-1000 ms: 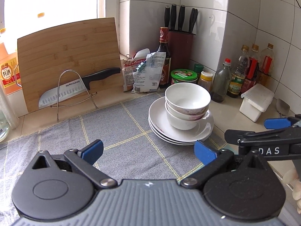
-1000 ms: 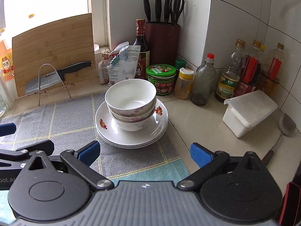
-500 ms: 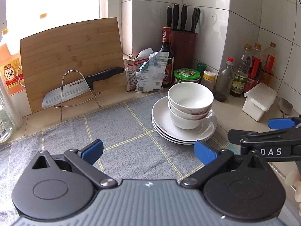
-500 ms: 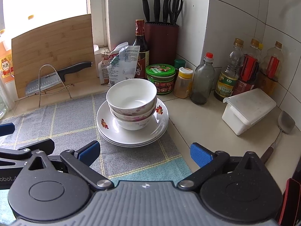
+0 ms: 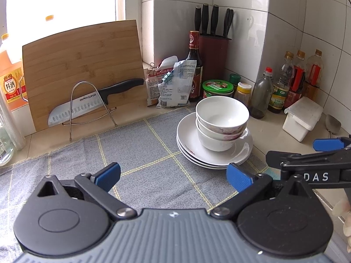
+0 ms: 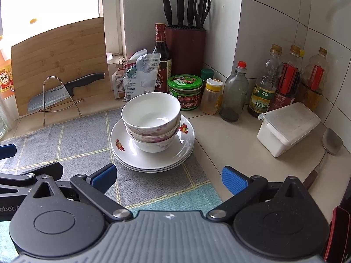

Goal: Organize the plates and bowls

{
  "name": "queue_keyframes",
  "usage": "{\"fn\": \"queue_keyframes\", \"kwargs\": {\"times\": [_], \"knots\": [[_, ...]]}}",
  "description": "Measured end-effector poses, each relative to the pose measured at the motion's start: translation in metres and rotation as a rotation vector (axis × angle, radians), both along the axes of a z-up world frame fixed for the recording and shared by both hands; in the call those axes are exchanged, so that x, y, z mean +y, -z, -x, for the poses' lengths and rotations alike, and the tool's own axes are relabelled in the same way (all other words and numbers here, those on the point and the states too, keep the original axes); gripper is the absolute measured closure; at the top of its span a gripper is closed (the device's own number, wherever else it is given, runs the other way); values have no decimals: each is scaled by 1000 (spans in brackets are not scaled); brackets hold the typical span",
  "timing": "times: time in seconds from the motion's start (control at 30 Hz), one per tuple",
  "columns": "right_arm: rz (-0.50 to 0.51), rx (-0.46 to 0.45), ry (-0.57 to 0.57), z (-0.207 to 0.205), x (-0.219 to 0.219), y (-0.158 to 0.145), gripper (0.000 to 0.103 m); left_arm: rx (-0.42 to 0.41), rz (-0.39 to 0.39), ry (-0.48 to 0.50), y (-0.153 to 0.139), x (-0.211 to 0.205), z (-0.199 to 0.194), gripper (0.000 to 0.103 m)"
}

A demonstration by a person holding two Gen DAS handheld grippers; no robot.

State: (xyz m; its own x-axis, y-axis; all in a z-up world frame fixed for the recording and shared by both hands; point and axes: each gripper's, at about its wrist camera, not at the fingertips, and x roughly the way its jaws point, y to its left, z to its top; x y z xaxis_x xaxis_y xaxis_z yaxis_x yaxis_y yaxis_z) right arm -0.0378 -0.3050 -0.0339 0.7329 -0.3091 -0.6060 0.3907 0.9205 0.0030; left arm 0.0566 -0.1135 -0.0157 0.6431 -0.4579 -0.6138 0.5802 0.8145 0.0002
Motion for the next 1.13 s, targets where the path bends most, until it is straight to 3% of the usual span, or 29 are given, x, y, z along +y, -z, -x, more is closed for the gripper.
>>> {"fn": "queue_keyframes", "kwargs": {"times": [1.13], "knots": [[14,4,2,-2,1,-1,0,6,-1,-2,1,1,-2,1]]}}
